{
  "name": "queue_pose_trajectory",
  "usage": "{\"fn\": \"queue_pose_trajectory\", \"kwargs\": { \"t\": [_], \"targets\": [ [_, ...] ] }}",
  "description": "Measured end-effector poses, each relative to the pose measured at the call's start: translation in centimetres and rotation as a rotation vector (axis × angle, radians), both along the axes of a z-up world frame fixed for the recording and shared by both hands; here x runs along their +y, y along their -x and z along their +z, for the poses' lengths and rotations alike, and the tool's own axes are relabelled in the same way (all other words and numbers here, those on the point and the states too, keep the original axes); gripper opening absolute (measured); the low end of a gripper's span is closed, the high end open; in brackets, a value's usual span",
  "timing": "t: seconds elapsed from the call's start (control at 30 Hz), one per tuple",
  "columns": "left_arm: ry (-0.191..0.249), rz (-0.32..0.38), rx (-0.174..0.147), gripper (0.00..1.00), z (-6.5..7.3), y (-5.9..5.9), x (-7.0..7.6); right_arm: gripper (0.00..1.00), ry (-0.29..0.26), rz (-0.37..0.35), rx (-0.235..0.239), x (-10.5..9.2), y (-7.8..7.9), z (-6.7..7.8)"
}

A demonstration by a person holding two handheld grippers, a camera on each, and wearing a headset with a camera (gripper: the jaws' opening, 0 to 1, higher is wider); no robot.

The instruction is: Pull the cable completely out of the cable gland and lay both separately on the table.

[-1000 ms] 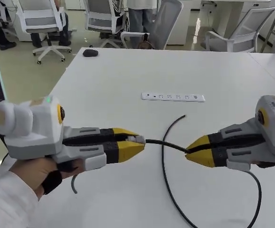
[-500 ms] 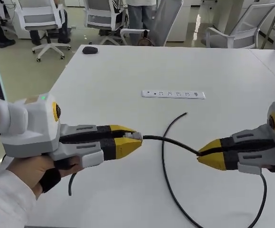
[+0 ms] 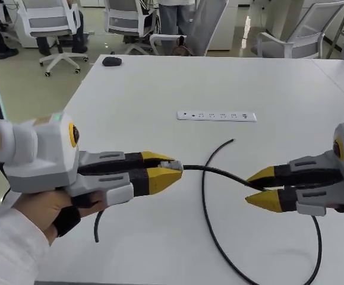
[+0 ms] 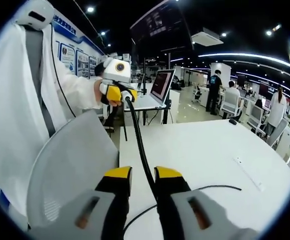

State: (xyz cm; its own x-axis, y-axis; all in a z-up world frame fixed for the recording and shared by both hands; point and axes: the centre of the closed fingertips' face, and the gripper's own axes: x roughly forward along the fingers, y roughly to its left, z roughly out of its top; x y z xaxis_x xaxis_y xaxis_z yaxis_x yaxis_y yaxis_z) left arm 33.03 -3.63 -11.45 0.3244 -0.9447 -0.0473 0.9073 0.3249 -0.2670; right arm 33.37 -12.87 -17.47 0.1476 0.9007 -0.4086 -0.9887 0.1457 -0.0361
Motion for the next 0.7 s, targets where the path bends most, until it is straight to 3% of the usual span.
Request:
{"fn": "queue_pose_trajectory", "kwargs": {
  "t": [0.23, 0.4, 0.7],
  "targets": [
    [-0.016, -0.015, -0.009, 0.16, 0.0, 0.3, -0.6, 0.21, -0.028, 0.031, -0.075, 1.9, -0.2, 2.8],
    [-0.039, -0.035, -0.015, 0.16, -0.3, 0.7, -1.3, 0.21, -0.043, 0.103, -0.122, 4.2, 0.5, 4.6],
    [-0.052, -0.058, -0.025, 0.16, -0.4, 1.1, -2.0, 0.15, -0.057, 0.181, -0.136, 6.4, 1.4, 5.0]
  ]
}}
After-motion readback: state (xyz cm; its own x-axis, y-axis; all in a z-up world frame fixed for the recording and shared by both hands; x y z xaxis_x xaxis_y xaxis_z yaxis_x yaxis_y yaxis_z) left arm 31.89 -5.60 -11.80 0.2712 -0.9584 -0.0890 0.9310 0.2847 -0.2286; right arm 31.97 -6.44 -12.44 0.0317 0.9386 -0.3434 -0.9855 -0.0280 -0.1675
